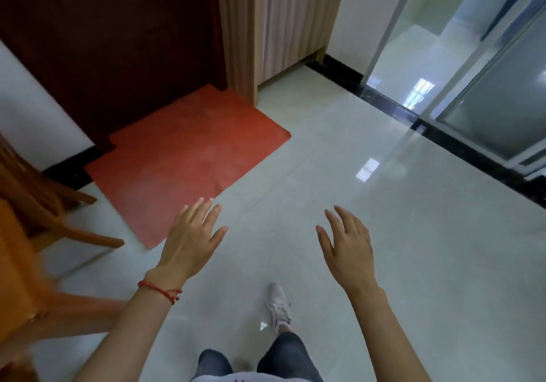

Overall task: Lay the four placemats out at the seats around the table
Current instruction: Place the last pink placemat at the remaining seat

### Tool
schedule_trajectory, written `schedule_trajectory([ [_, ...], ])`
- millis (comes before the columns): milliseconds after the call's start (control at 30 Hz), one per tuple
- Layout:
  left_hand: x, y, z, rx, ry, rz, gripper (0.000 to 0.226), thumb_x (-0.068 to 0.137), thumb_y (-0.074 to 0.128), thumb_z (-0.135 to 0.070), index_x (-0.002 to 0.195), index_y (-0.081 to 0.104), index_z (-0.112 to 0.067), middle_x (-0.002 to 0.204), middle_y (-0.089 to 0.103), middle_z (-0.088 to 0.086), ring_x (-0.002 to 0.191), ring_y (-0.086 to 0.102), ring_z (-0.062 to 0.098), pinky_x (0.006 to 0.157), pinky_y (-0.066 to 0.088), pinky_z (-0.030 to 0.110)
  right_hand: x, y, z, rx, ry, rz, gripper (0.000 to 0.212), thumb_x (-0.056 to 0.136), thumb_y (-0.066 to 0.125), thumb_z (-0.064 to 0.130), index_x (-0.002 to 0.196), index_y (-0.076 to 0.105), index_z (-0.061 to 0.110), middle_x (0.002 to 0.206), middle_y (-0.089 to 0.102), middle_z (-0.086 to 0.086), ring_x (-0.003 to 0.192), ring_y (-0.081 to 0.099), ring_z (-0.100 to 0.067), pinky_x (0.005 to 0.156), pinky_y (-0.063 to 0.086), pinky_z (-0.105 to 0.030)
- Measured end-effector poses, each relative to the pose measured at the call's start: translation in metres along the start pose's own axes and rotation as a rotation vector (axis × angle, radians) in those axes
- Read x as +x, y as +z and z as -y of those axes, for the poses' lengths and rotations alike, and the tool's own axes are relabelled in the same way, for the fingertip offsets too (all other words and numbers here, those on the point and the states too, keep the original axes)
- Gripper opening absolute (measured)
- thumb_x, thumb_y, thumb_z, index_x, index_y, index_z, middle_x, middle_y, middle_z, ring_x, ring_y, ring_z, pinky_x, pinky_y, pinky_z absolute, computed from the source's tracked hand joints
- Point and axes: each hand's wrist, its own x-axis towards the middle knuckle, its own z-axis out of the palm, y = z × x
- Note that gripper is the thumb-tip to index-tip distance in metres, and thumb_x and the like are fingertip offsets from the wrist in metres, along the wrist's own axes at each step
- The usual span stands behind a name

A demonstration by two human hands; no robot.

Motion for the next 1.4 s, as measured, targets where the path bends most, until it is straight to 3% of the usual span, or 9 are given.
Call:
schedule_trajectory([
  [200,0.053,-0.008,0.014,-0.008,-0.22,-0.057,0.075,0.096,0.007,-0.051,0.125,0.056,-0.003,0.125,0.059,0.017,0.118,0.053,0.035,0.097,0.043,0.047,0.115,0.025,0.004,0.047,-0.25,0.031,0.046,0.091,0.037,0.038,0.111,0.063,0.007,0.118,0.062,-0.015,0.107,0.06,-0.032,0.09,0.047,-0.041],
  [367,0.079,-0.019,0.026,0.012,-0.381,-0.096,0.07,0.096,0.011,-0.049,0.122,0.057,-0.002,0.122,0.061,0.017,0.115,0.055,0.035,0.098,0.029,0.037,0.191,0.042,0.022,0.084,-0.443,0.052,0.044,0.091,0.037,0.037,0.11,0.064,0.007,0.117,0.063,-0.014,0.106,0.06,-0.031,0.09,0.047,-0.038],
  [533,0.089,-0.03,0.045,0.008,-0.509,-0.097,0.072,0.097,0.009,-0.048,0.118,0.06,-0.002,0.118,0.063,0.017,0.11,0.058,0.035,0.091,0.048,0.042,0.237,0.065,0.056,0.129,-0.584,0.101,0.048,0.094,0.033,0.039,0.109,0.064,0.006,0.116,0.063,-0.014,0.107,0.06,-0.031,0.09,0.047,-0.038],
  [700,0.1,-0.033,0.083,-0.003,-0.615,-0.116,0.072,0.097,0.009,-0.05,0.119,0.058,-0.003,0.118,0.062,0.018,0.112,0.056,0.035,0.091,0.047,0.05,0.276,0.087,0.099,0.183,-0.706,0.116,0.052,0.097,0.025,0.041,0.109,0.063,0.008,0.116,0.063,-0.013,0.105,0.06,-0.031,0.088,0.048,-0.038],
  [900,0.136,-0.044,0.145,-0.02,-0.676,-0.117,0.072,0.097,0.009,-0.05,0.119,0.058,-0.001,0.118,0.062,0.018,0.113,0.057,0.036,0.09,0.048,0.05,0.335,0.118,0.151,0.223,-0.746,0.104,0.054,0.097,0.023,0.042,0.11,0.062,0.007,0.116,0.062,-0.013,0.105,0.059,-0.032,0.087,0.048,-0.04],
  [1100,0.182,-0.066,0.224,-0.032,-0.688,-0.108,0.075,0.097,0.008,-0.05,0.116,0.06,0.0,0.115,0.064,0.02,0.11,0.059,0.037,0.087,0.05,0.05,0.398,0.146,0.226,0.228,-0.775,0.106,0.038,0.087,0.041,0.031,0.11,0.061,0.007,0.115,0.062,-0.014,0.104,0.06,-0.033,0.086,0.048,-0.043],
  [1400,0.239,-0.109,0.333,0.041,-0.759,-0.168,0.076,0.096,0.003,-0.051,0.125,0.056,-0.005,0.126,0.059,0.016,0.12,0.053,0.033,0.097,0.042,0.049,0.483,0.177,0.34,0.211,-0.847,0.122,0.046,0.091,0.036,0.036,0.113,0.062,0.006,0.12,0.061,-0.016,0.109,0.059,-0.032,0.091,0.046,-0.042],
])
